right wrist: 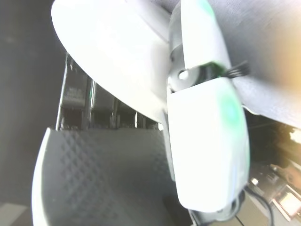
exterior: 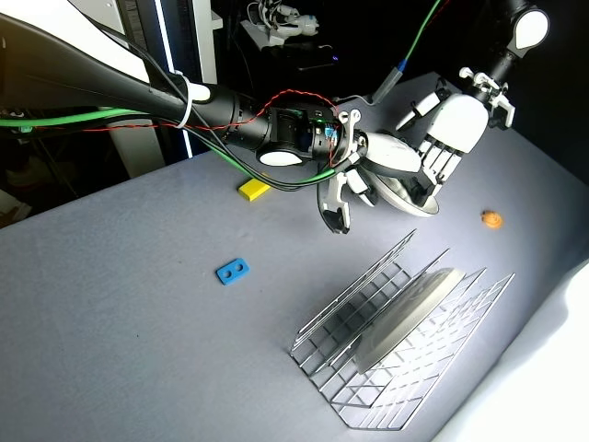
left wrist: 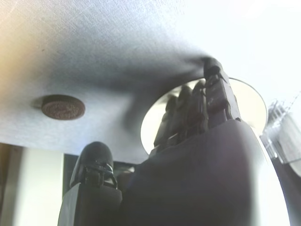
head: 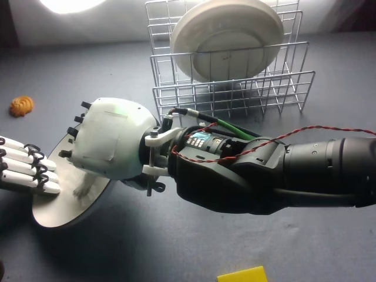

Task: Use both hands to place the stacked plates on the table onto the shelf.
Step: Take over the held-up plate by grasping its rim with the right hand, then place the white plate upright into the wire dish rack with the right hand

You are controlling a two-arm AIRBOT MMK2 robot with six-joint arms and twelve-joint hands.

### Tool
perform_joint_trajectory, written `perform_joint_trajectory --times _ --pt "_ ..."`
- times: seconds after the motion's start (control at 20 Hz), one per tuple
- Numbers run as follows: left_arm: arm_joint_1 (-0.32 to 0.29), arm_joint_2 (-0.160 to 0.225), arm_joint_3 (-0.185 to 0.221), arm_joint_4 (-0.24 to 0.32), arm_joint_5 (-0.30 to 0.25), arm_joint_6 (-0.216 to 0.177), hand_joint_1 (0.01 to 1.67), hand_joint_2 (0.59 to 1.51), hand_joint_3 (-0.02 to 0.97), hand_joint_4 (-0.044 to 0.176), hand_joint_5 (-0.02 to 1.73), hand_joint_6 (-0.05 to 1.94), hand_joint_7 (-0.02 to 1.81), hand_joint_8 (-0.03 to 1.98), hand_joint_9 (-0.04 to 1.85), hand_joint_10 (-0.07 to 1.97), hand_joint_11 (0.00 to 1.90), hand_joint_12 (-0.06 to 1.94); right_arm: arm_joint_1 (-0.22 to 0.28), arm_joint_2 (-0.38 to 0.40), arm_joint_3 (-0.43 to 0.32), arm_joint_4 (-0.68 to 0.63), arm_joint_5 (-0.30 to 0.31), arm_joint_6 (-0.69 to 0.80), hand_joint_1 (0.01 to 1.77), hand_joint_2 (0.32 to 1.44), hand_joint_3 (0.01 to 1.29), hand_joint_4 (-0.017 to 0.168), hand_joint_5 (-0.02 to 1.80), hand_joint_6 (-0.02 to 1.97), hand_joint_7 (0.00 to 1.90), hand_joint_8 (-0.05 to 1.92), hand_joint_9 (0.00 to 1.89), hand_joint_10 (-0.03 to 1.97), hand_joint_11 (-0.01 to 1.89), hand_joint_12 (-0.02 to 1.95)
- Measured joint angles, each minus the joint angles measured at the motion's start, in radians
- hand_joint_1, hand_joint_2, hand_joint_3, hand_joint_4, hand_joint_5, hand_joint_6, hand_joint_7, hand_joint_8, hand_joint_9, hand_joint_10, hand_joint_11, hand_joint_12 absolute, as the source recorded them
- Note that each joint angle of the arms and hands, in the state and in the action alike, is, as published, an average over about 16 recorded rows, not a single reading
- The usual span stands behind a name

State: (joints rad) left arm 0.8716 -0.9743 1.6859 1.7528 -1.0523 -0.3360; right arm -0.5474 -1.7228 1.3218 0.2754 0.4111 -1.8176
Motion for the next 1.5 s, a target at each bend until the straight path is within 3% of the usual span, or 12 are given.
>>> perform_joint_trajectory --times 0.35,0.8,1.1,1.5 --pt "-0.057 0.007 -0.014 0.026 -0.007 0.002 0.02 1.27 0.009 -0.008 0.03 -0.01 0.02 -0.01 0.01 -0.04 0.03 0.04 0.0 0.0 -0.001 -0.006 0.015 0.001 1.28 0.91 0.01 -0.008 0.84 0.66 1.02 0.48 1.27 0.01 1.02 0.69" --pt "-0.226 0.044 -0.049 0.04 -0.021 0.017 0.02 1.275 0.009 -0.001 0.07 0.01 0.05 0.01 0.04 0.0 0.02 0.0 -0.001 0.022 -0.039 0.004 0.032 -0.01 1.27 0.89 0.01 -0.006 0.87 0.7 1.12 0.49 1.41 -0.01 1.13 0.73" --pt "-0.341 0.078 -0.064 0.032 -0.031 0.026 0.02 1.275 0.009 0.002 0.07 0.02 0.06 0.01 0.05 0.02 0.02 -0.01 0.01 0.08 -0.124 0.011 0.037 -0.03 1.26 0.89 0.01 -0.003 0.91 0.76 1.18 0.51 1.44 -0.01 1.15 0.76" --pt "-0.473 0.135 -0.102 0.044 -0.042 0.017 0.01 1.273 0.009 0.0 0.06 0.01 0.06 0.01 0.04 0.02 0.02 0.01 0.041 0.22 -0.304 0.018 0.026 -0.055 1.25 0.92 0.01 -0.001 0.96 0.86 1.23 0.58 1.43 -0.01 1.16 0.76"
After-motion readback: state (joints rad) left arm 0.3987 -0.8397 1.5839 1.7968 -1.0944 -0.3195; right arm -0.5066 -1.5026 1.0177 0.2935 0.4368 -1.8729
